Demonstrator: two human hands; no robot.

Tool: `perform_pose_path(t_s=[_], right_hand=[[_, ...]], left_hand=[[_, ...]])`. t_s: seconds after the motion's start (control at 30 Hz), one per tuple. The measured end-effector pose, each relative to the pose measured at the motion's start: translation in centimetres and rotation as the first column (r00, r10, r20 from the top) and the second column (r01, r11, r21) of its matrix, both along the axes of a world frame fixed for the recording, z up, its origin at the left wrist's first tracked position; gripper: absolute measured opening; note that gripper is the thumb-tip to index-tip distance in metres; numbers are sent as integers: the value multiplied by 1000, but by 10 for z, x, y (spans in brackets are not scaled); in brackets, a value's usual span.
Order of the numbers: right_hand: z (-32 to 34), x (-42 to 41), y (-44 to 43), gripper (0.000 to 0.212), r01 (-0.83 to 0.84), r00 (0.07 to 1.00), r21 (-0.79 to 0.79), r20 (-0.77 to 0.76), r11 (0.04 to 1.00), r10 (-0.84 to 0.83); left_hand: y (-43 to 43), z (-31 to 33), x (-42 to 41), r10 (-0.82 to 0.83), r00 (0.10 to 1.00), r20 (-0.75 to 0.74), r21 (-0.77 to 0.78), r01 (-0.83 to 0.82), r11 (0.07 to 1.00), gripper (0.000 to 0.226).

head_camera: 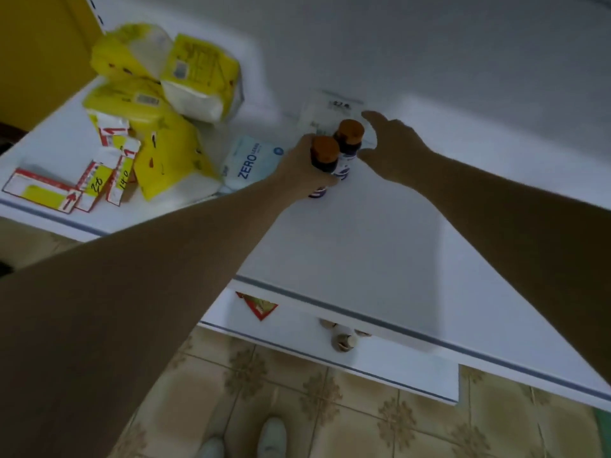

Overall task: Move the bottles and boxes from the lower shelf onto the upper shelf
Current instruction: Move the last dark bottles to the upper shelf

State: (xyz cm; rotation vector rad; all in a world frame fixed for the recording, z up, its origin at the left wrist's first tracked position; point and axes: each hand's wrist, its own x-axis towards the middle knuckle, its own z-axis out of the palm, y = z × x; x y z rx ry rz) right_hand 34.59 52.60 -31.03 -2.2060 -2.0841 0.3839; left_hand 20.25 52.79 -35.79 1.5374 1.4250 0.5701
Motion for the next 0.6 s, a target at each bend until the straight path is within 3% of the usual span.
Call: perform_pose_path(t_s=[0.13, 0.3, 0.43, 0.6], right_hand=[[-8, -10, 22, 52, -12, 999, -56, -37, 998, 10], [-19, -16, 10, 39, 48, 975, 31, -221, 998, -40], [-12, -19, -21, 37, -11, 983, 17, -185, 1000, 14], [-6, -30, -81, 27, 52, 967, -33, -249, 998, -59]], left_hand=[[9, -8, 5, 22, 1000, 22, 10, -22, 1000, 59], [0, -15, 1, 27, 999, 31, 49, -28, 998, 56], [-18, -10, -4, 8, 1000, 29, 62, -10, 998, 54], [-56, -8, -22, -34, 999, 6, 12, 34, 999, 50]])
